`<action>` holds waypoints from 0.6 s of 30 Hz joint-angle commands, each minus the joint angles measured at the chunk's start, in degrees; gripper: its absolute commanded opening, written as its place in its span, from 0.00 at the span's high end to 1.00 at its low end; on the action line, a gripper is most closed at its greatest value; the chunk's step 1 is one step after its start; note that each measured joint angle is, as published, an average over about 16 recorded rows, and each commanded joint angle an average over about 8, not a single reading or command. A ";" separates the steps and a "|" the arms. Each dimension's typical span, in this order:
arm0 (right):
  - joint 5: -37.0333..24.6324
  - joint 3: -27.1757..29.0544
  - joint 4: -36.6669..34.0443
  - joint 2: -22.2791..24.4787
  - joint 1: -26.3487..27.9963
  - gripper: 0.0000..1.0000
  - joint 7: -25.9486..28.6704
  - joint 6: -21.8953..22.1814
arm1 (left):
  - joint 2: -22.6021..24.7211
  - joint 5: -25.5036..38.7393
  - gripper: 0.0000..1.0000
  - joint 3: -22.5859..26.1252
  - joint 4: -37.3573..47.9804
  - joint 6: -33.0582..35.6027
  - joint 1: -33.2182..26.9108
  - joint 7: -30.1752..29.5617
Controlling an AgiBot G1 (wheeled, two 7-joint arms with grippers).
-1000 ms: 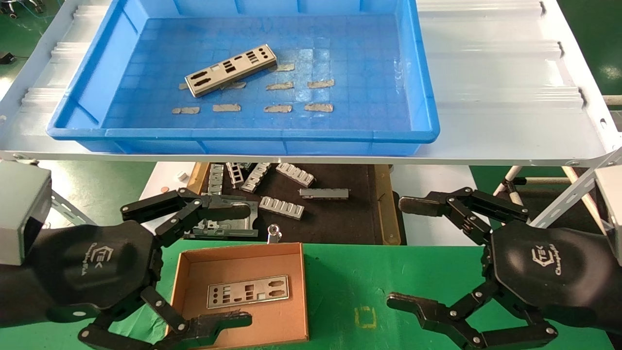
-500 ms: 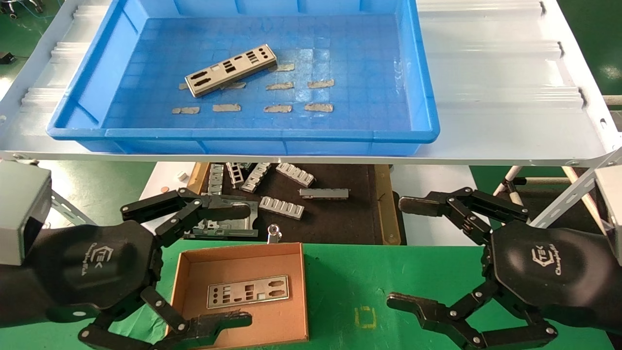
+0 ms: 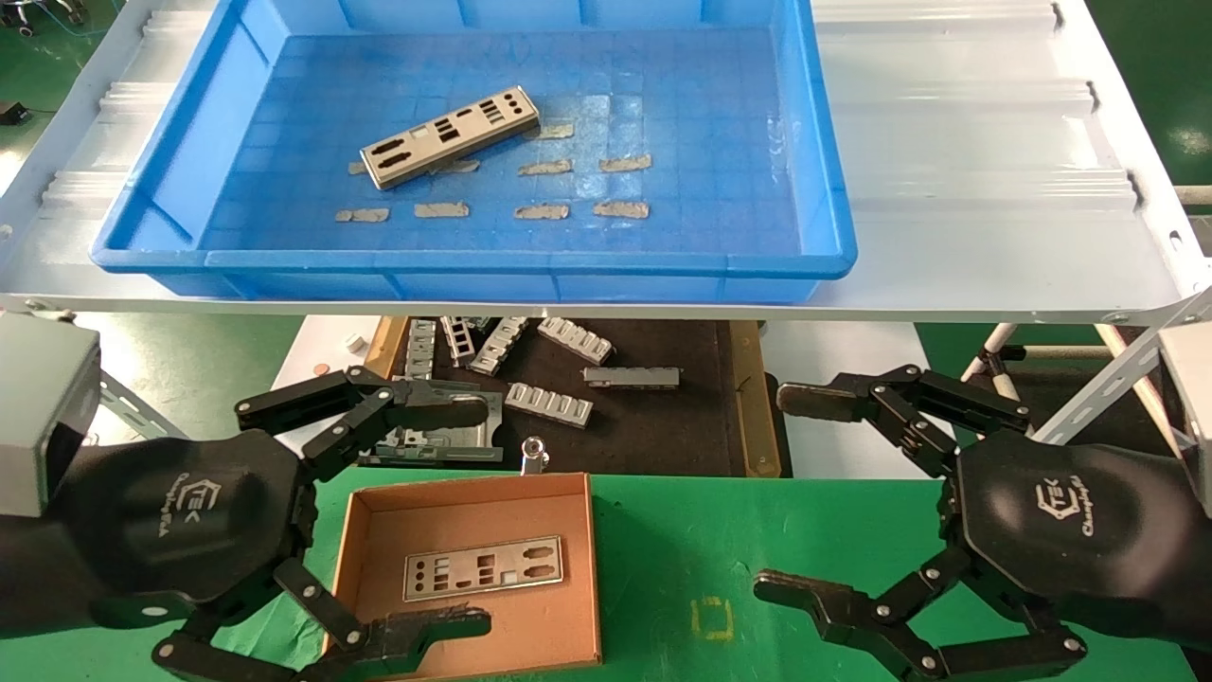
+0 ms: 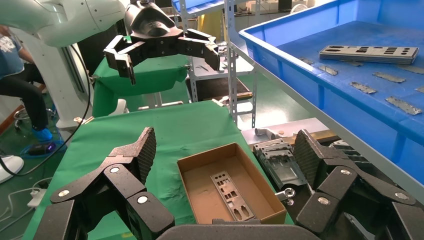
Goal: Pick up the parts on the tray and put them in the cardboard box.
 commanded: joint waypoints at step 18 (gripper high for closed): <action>0.00 0.00 0.00 0.00 0.00 0.00 0.00 0.00 | 0.00 0.00 0.00 0.00 0.00 0.00 0.00 0.00</action>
